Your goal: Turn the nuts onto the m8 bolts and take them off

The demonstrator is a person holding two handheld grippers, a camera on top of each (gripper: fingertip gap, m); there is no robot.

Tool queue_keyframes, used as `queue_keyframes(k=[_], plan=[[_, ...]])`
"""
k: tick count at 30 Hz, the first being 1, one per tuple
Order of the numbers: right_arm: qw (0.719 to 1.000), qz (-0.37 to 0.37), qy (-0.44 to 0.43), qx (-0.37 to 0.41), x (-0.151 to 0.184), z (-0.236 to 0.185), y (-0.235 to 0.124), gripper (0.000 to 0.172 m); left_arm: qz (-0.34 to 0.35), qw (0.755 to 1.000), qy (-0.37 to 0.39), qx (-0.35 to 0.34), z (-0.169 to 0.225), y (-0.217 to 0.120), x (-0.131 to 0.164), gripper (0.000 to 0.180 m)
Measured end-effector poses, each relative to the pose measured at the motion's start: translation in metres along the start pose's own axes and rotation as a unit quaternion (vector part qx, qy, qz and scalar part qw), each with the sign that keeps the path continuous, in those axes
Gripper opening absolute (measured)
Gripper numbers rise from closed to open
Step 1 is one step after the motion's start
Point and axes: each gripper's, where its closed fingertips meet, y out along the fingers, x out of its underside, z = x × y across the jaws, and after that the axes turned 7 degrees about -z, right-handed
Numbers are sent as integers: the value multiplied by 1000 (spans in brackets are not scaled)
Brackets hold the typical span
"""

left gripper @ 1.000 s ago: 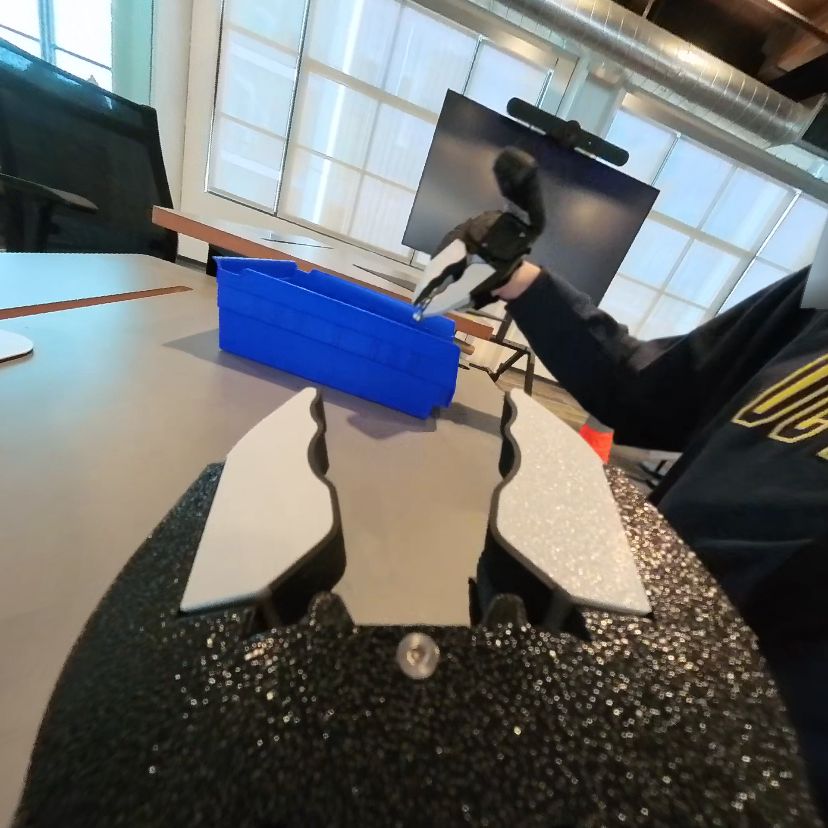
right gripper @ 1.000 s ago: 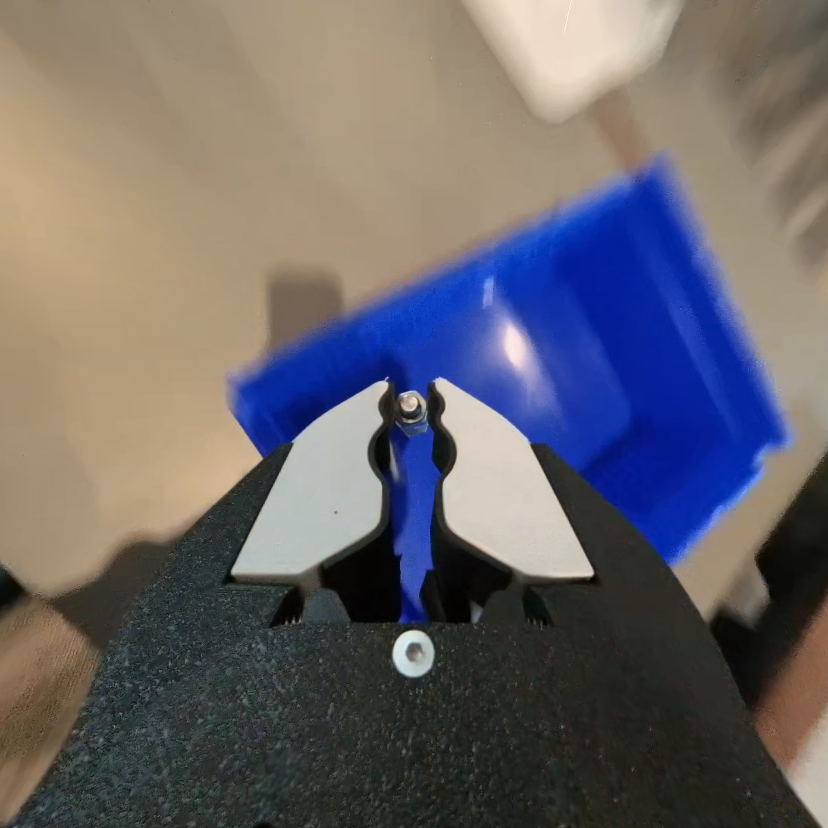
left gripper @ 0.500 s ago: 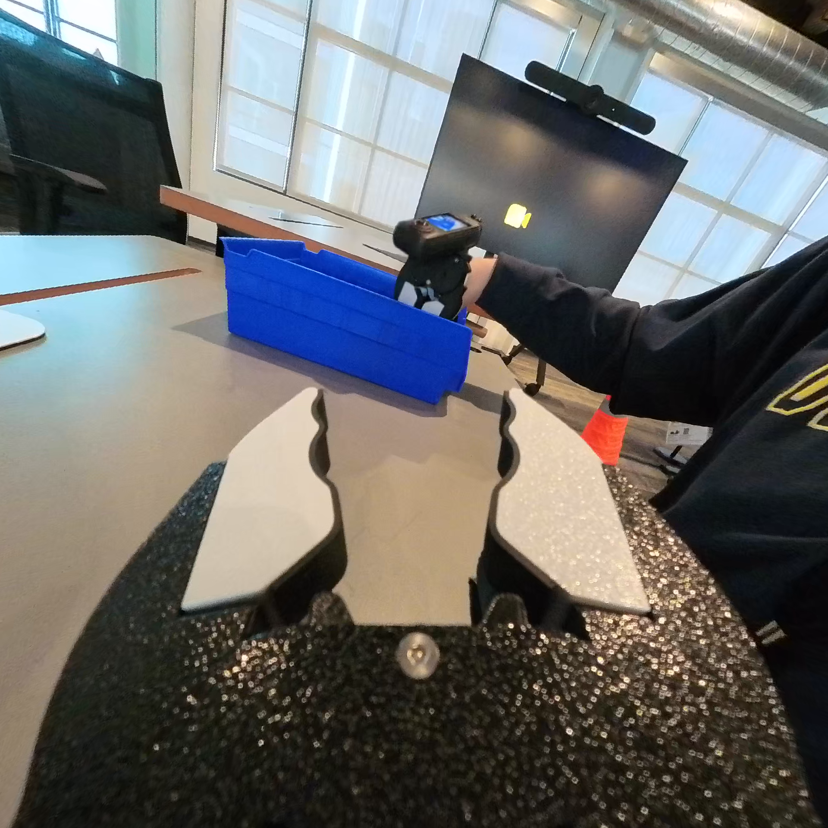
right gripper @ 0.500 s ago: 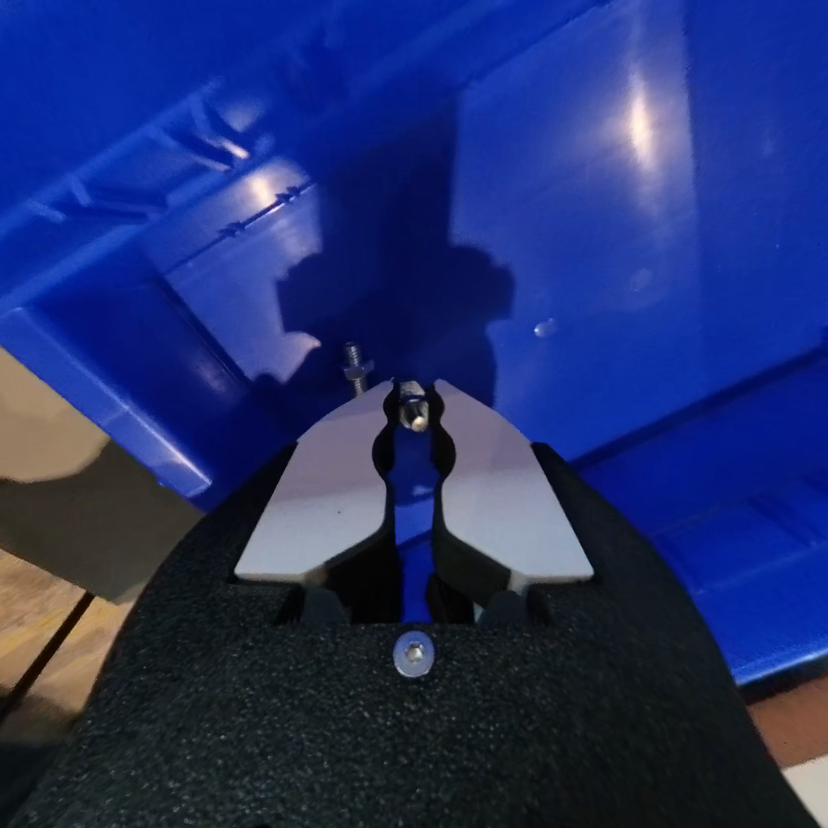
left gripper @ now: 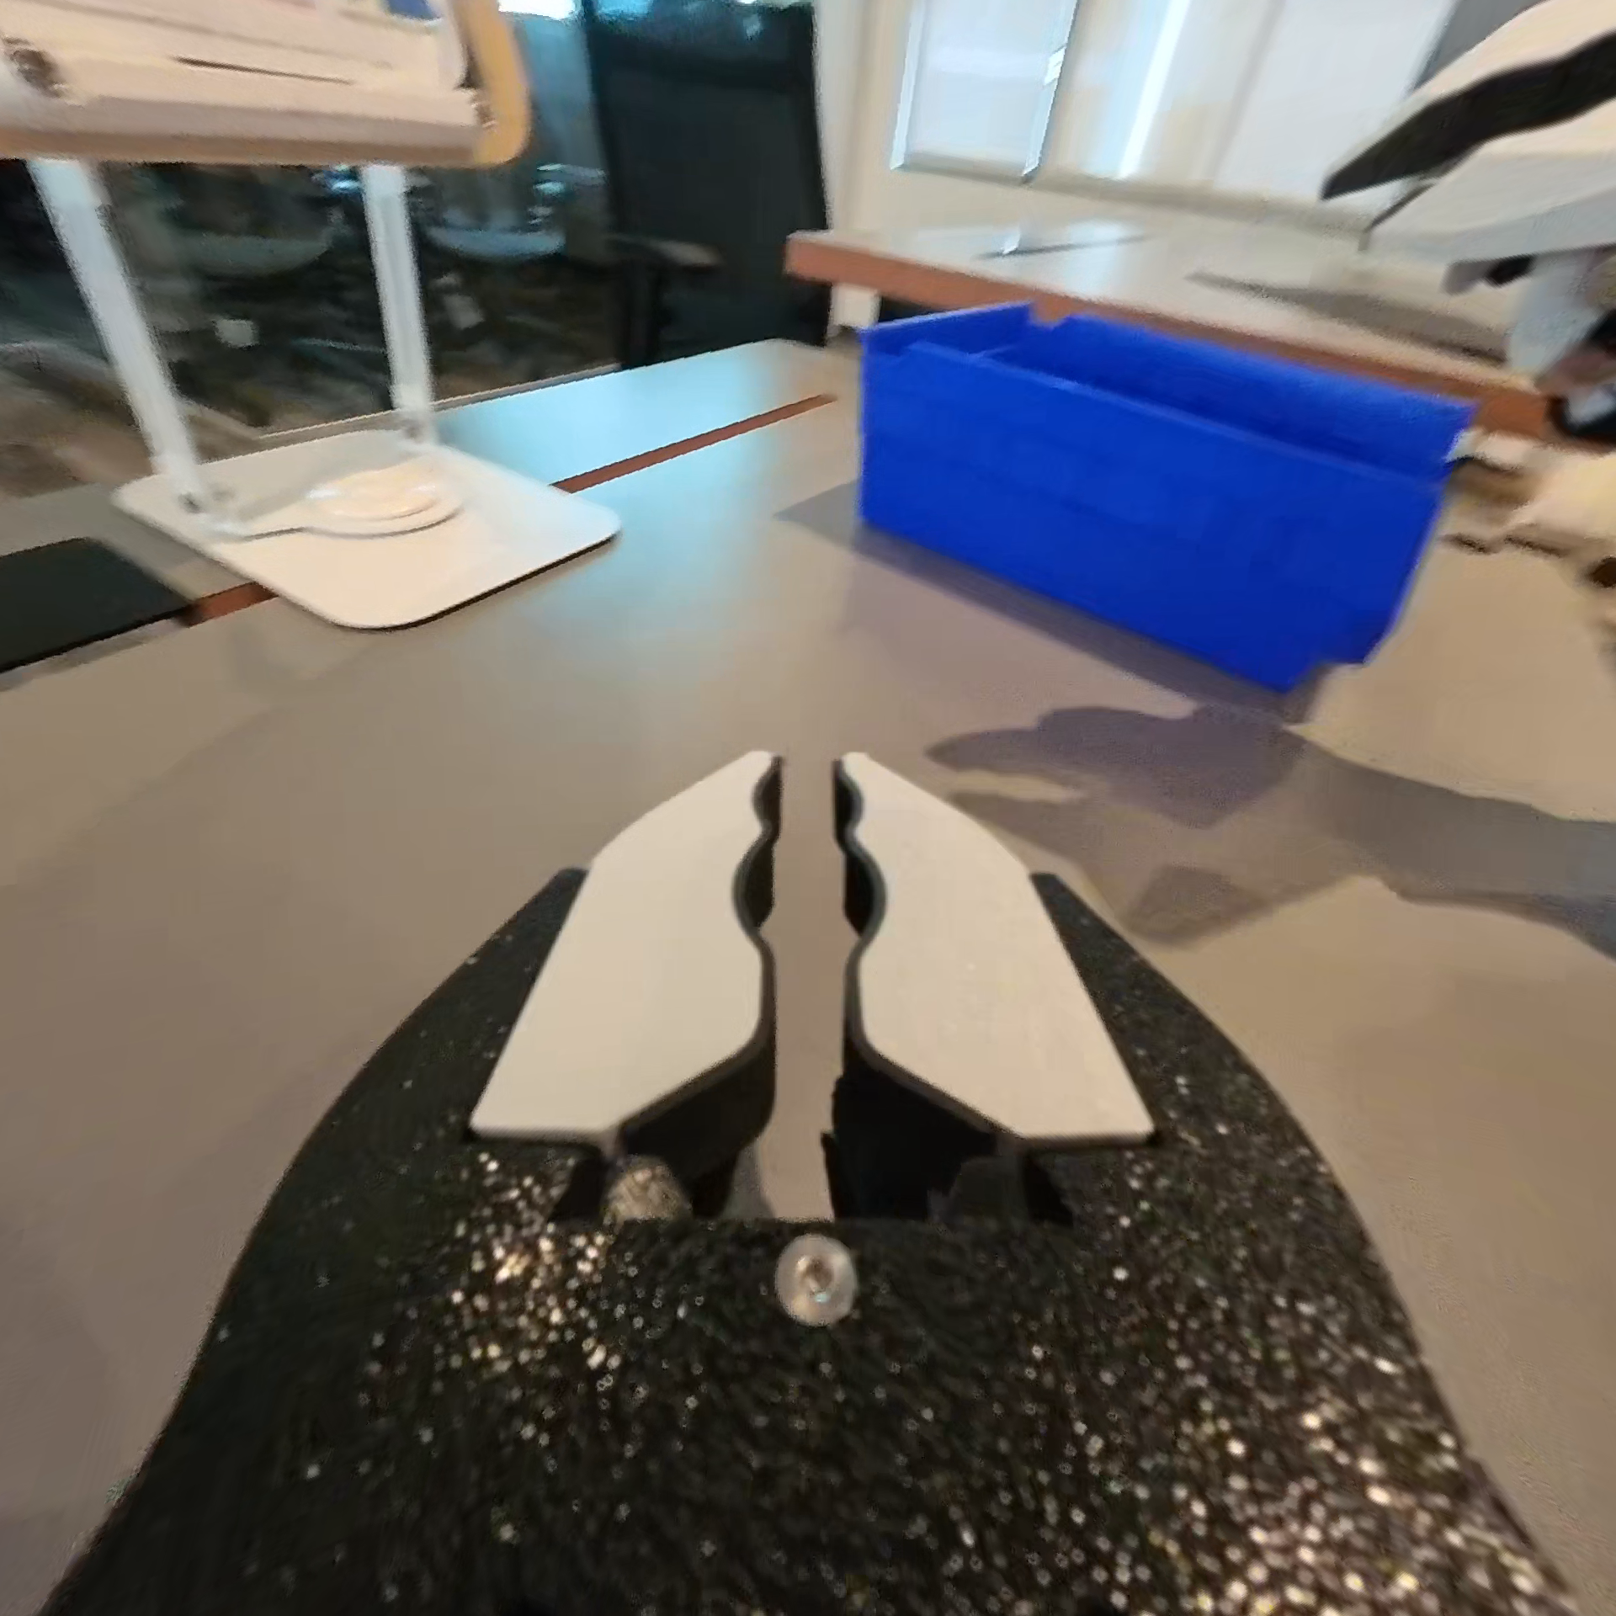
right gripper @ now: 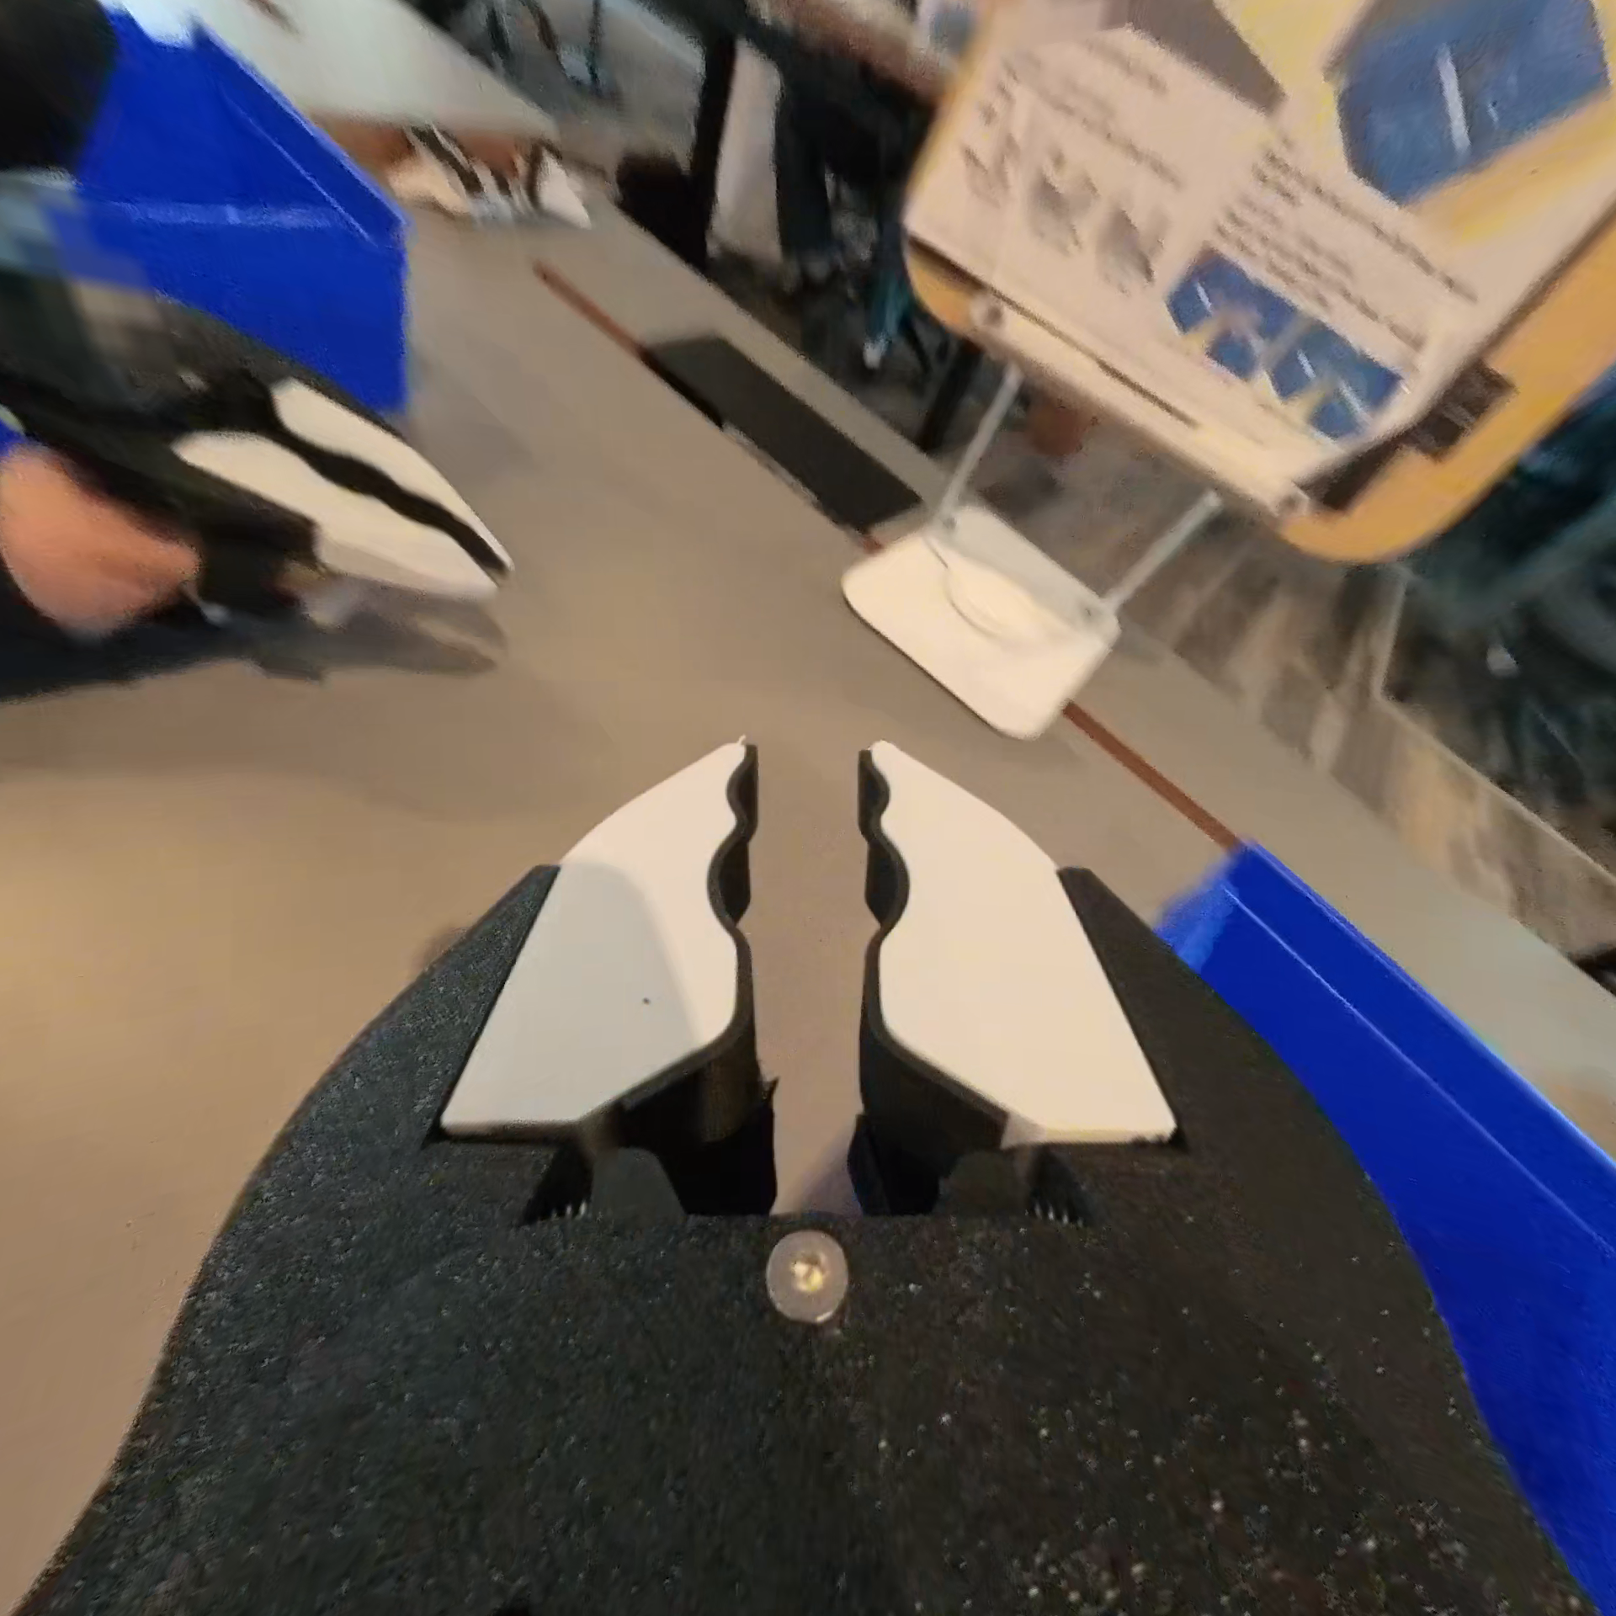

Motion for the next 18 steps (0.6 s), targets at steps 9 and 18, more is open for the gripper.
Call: queue_keyframes(k=[9,18], plan=[[984,152,96,12,-5,-48,124,17,-41,996,-7,-73,-27,-1,17,0],[979,202,-19,3,-9,-82,122,14,11,996,54,-67,-8,-25,-21,9]])
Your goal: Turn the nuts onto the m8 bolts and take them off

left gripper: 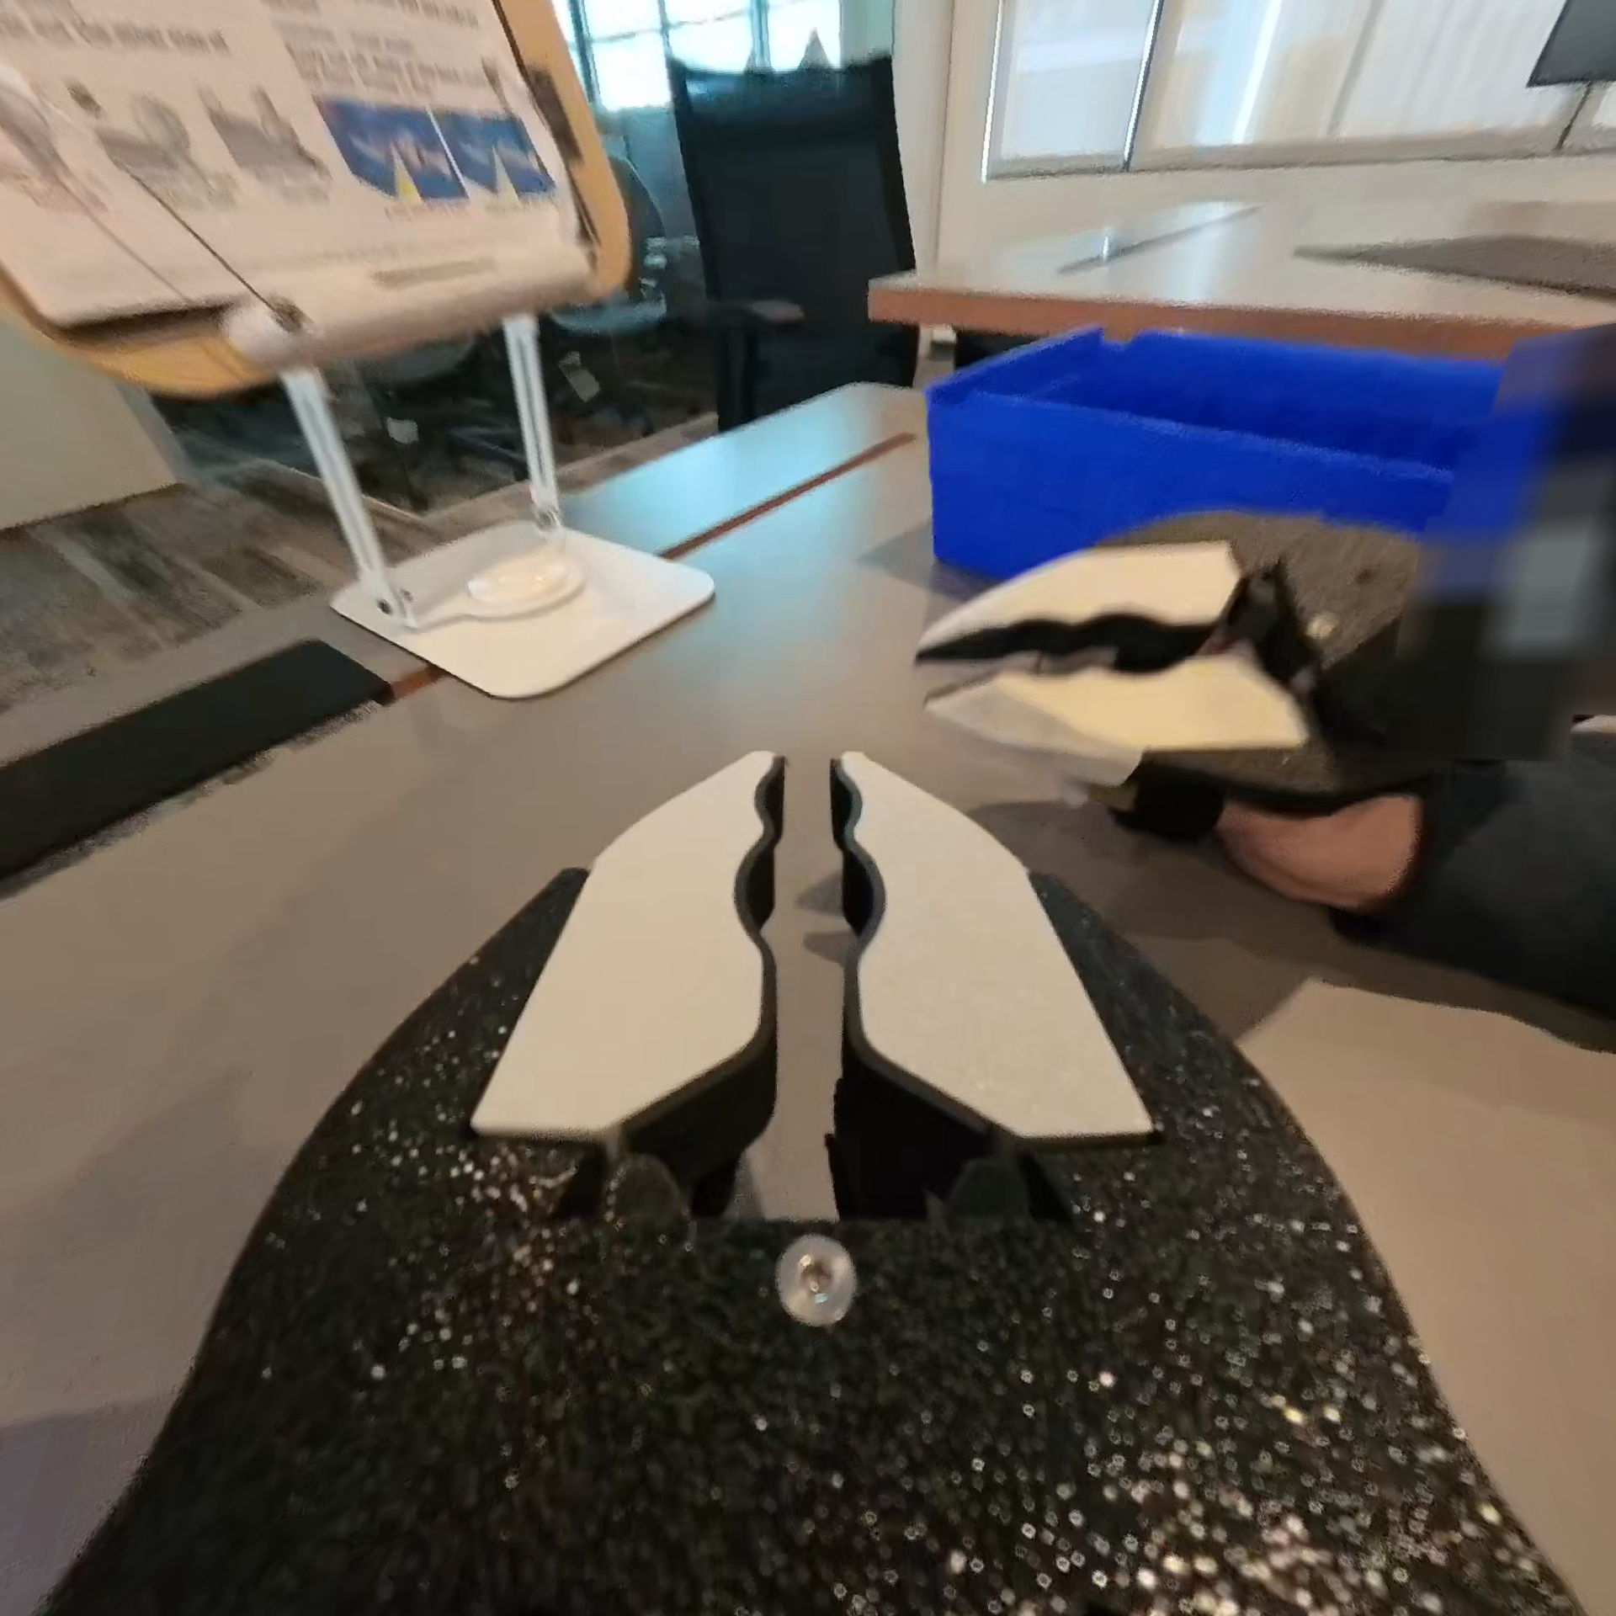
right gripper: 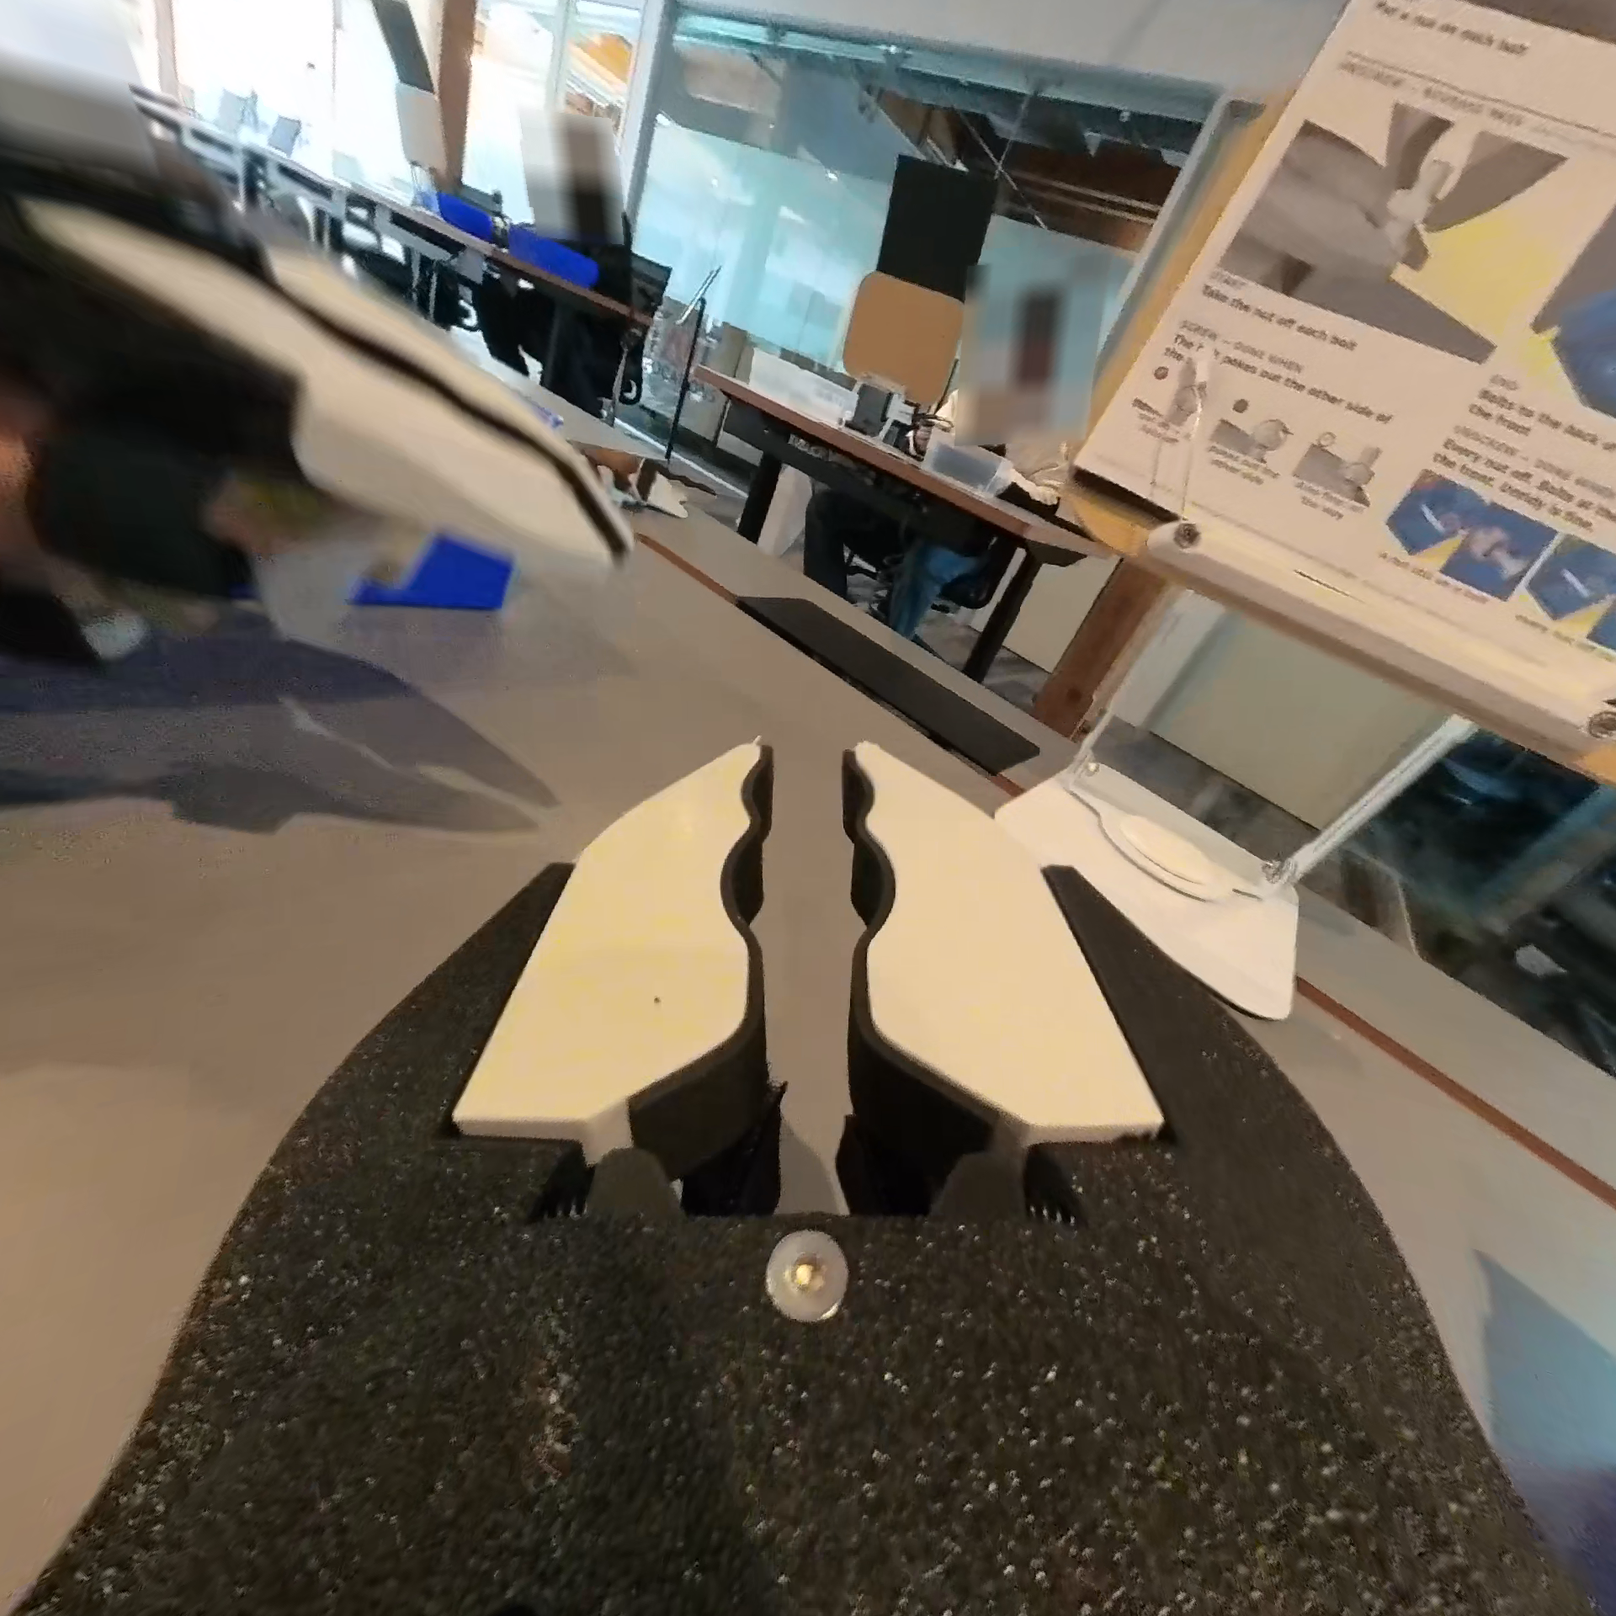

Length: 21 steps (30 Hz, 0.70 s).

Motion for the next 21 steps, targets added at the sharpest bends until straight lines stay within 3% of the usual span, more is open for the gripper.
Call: queue_keyframes(k=[4,7,10,12,15,18,21], plan=[[1000,8,-11,-10,-2,-5,0,14,26,998,-37,-32,-8,-62,-34,18],[1000,12,-4,-15,-3,-5,0,14,-37,995,-21,-91,-42,-116,-34,22],[1000,16,1,-21,-4,-6,1,14,-139,979,72,-129,-87,-166,-23,22],[1000,17,0,-26,-4,-8,1,14,-224,957,145,-119,-118,-185,-6,23],[999,15,-6,-31,-4,-10,1,14,-372,902,213,-43,-153,-196,44,27],[999,14,-9,-33,-4,-12,2,14,-472,849,231,50,-171,-195,89,31],[999,12,-8,-35,-3,-12,2,14,-529,811,220,117,-180,-190,118,28]])
